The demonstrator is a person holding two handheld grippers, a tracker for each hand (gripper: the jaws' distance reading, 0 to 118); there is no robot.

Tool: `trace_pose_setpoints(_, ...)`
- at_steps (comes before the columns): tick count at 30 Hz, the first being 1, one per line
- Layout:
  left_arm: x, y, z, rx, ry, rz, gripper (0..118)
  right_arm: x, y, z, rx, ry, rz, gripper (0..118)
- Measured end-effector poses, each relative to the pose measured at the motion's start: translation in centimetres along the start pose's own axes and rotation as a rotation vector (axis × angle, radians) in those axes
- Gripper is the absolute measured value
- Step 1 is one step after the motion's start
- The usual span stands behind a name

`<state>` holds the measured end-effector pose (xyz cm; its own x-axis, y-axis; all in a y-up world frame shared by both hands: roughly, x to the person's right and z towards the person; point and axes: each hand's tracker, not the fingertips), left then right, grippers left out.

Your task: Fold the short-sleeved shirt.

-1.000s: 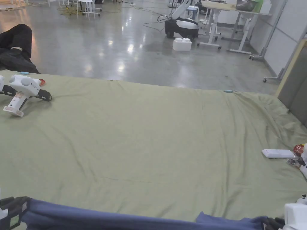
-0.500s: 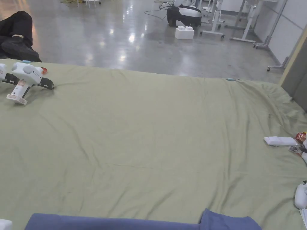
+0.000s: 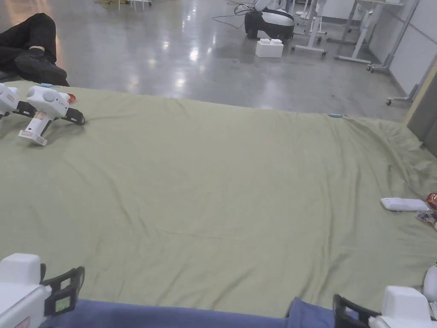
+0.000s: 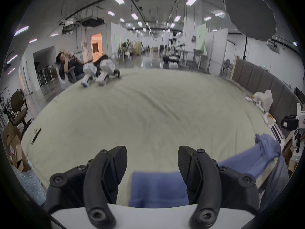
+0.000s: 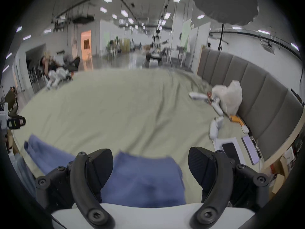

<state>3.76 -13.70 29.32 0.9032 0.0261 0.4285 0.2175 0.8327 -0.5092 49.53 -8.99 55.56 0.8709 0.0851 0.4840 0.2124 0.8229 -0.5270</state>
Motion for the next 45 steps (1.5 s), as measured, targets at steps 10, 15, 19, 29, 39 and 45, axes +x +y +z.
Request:
trace_pose_setpoints(10, 7.7, 5.4, 1.1, 0.330, 0.075, -0.076, 34, -8.6, 5.3, 0.2, 0.445, 0.011, -0.018, 65)
trace_pose_setpoints(15, 9.4, 6.8, 2.6, 0.455, 0.083, -0.088, 1, -10.2, 6.5, 0.2, 0.530, -0.047, -0.056, 2)
trace_pose_setpoints(19, 9.2, 7.3, 3.3, 0.454, 0.074, -0.065, 0, -10.7, 6.8, 0.2, 0.538, -0.019, -0.073, 2)
trace_pose_setpoints(29, 0.7, 5.9, 2.6, 0.247, -0.010, 0.031, 0, -10.5, 6.7, 0.0, 0.518, 0.012, -0.051, 1)
trace_pose_setpoints(39, -10.3, -1.6, 0.1, -0.252, -0.251, 0.284, 2, -11.2, 5.0, -2.1, 0.391, 0.071, -0.008, 1)
trace_pose_setpoints(45, -11.8, -5.0, -1.9, -0.391, -0.417, 0.493, 83, -12.0, 4.0, -3.0, 0.336, 0.095, 0.002, 1)
